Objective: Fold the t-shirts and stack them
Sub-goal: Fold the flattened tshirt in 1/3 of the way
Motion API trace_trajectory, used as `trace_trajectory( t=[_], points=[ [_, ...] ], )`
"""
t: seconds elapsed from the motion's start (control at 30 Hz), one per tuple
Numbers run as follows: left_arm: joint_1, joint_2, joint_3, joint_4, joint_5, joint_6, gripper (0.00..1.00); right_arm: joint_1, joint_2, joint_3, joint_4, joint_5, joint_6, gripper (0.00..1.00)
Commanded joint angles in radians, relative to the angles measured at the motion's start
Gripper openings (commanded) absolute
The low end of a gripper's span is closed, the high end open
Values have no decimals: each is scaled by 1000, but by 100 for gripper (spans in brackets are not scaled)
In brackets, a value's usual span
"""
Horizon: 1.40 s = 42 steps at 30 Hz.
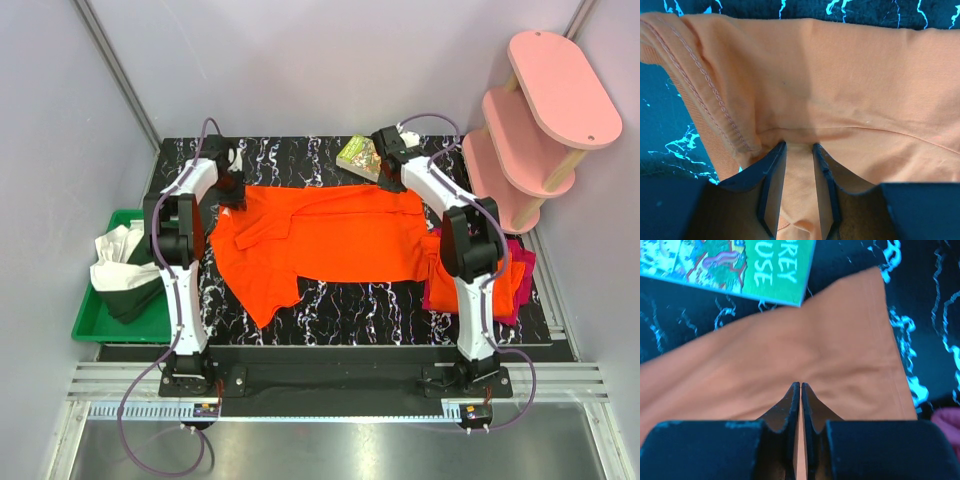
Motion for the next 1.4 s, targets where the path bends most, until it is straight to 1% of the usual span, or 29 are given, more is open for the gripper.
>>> trace_trajectory(
  t=[0.0, 0.17, 0.33, 0.63, 0.77, 0.8, 0.97, 1.17, 1.27, 1.37],
  points=[
    [4, -20, -15, -33, -12, 4, 34, -4, 120, 116, -63, 3, -37, 11],
    [0, -23, -9, -33, -21, 16, 34, -18, 187, 153, -68, -11, -40, 11],
    [0, -18, -3, -36, -29, 26, 34, -37, 214, 163, -71, -17, -49, 11],
    [17, 3, 29, -66, -21, 19, 34, -107, 238, 150, -105, -126, -43, 11],
    [18, 23, 67, -102, -27, 21, 34, -132, 254, 153, -132, -184, -42, 11],
    [42, 29, 71, -108, -30, 23, 34, -139, 257, 156, -138, -192, -42, 11],
    [61, 43, 110, -135, -43, 35, 34, -170, 273, 156, -177, -229, -38, 11],
    [84, 57, 127, -144, -43, 33, 34, -184, 277, 140, -189, -230, -40, 10],
    [84, 45, 120, -142, -20, 36, 33, -184, 264, 149, -188, -241, -49, 9],
    [86, 28, 133, -141, -37, 42, 33, -184, 240, 156, -184, -212, -51, 9]
  ],
)
